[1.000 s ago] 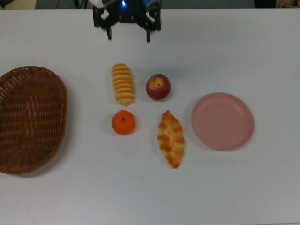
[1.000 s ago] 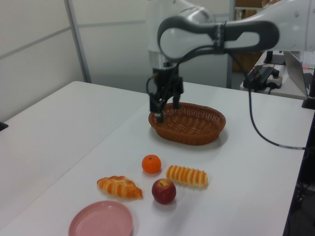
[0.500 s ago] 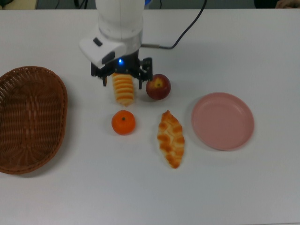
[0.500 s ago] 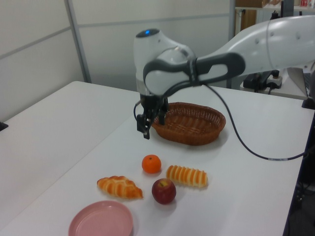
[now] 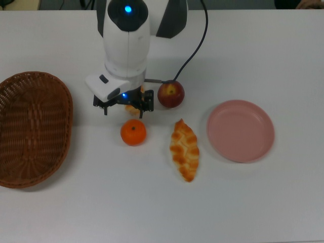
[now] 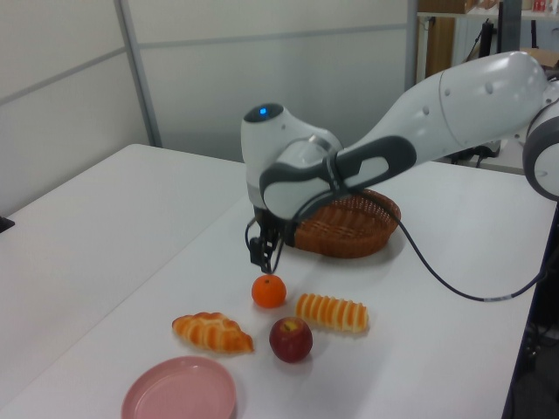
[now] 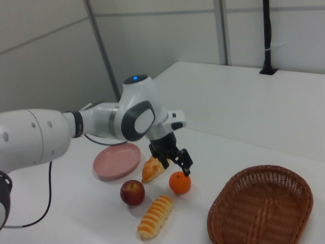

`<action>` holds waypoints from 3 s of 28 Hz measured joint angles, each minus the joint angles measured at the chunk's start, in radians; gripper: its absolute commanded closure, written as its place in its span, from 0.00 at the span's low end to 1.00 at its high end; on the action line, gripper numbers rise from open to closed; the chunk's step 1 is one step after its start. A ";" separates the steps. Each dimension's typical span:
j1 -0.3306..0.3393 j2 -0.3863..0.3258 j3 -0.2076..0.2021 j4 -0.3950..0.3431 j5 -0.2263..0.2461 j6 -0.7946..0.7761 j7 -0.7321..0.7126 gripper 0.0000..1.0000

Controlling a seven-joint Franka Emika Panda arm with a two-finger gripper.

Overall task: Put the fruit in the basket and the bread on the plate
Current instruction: 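Move the gripper from above the basket down toward the orange, then close the gripper around the orange, then lift the orange and carry it over the basket, then release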

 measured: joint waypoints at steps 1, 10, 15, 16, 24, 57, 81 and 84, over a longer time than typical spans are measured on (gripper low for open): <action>0.000 0.006 0.000 -0.006 -0.008 0.007 0.000 0.00; 0.005 0.082 0.001 -0.017 -0.039 0.089 0.000 0.00; 0.007 0.100 0.003 -0.016 -0.039 0.104 0.017 0.00; 0.007 0.102 0.003 -0.016 -0.039 0.105 0.022 0.00; 0.006 0.102 0.005 0.004 -0.039 0.106 0.050 0.00; -0.017 0.154 0.008 0.052 -0.060 0.136 0.104 0.99; -0.211 -0.015 -0.082 0.073 0.044 0.108 0.097 0.97; -0.254 -0.002 -0.083 0.065 0.044 0.108 0.081 0.97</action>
